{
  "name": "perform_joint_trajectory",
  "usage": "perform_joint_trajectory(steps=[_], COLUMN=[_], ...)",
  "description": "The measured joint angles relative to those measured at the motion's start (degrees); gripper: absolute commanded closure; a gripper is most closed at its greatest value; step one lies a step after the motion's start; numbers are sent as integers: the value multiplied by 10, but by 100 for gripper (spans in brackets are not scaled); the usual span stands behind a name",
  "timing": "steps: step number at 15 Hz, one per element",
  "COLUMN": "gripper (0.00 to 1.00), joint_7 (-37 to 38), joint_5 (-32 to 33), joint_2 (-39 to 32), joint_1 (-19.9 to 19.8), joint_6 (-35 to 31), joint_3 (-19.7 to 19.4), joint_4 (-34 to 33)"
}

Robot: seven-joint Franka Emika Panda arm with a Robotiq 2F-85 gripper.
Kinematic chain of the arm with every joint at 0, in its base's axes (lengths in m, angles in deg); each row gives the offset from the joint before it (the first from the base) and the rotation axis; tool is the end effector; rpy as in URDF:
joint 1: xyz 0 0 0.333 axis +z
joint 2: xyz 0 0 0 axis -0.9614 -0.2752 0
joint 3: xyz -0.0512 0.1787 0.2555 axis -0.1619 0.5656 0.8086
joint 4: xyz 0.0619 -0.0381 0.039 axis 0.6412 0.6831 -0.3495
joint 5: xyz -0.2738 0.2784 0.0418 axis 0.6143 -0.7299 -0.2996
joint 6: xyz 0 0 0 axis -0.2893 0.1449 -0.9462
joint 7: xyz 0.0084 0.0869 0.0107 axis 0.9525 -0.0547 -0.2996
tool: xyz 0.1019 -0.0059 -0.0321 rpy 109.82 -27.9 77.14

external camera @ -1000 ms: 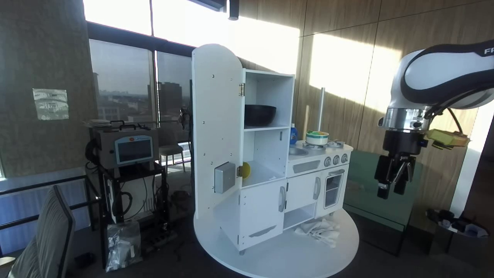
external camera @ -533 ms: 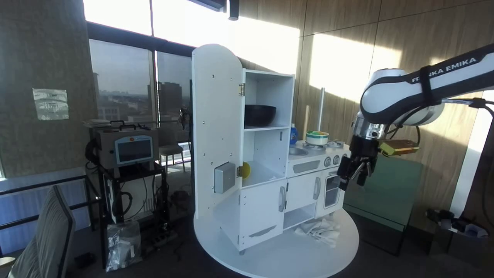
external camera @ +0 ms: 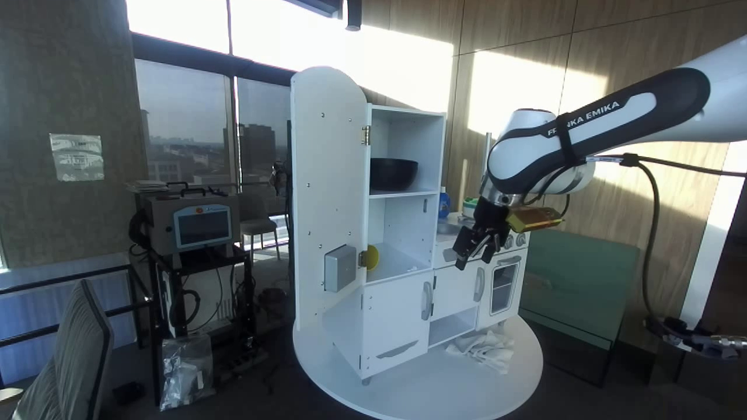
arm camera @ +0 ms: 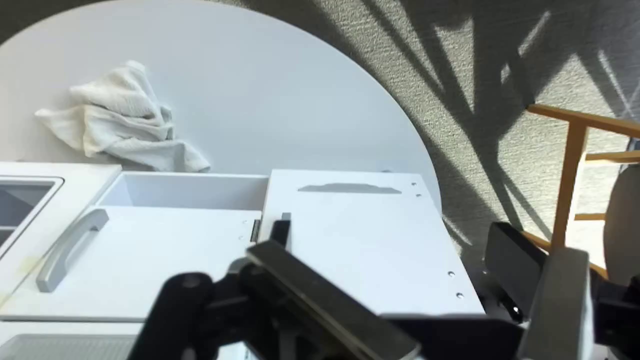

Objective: Take the yellow cup out of the compartment and put it on the sink

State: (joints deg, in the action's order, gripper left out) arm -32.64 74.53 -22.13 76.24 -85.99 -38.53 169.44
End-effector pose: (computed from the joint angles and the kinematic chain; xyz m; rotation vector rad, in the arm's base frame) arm 0.5015 0.0008 0.4961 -3.0964 -0.2714 -0.4342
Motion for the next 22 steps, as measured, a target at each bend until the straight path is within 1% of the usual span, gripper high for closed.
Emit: perform_joint_trajectory(steps=[5, 9, 14, 18, 22], gripper=[0, 0, 0, 0, 0], joint_7=[2, 17, 47, 95, 130], joint_5=[0, 0, -5, -7, -6], joint_2=[-75, -133, -206, -255, -298], joint_1=[2, 2, 2, 8, 25], joint_6=[-95, -165, -232, -324, -415], joint_3=[15, 25, 35, 45, 48], joint_4=[-38, -85, -143, -157, -156])
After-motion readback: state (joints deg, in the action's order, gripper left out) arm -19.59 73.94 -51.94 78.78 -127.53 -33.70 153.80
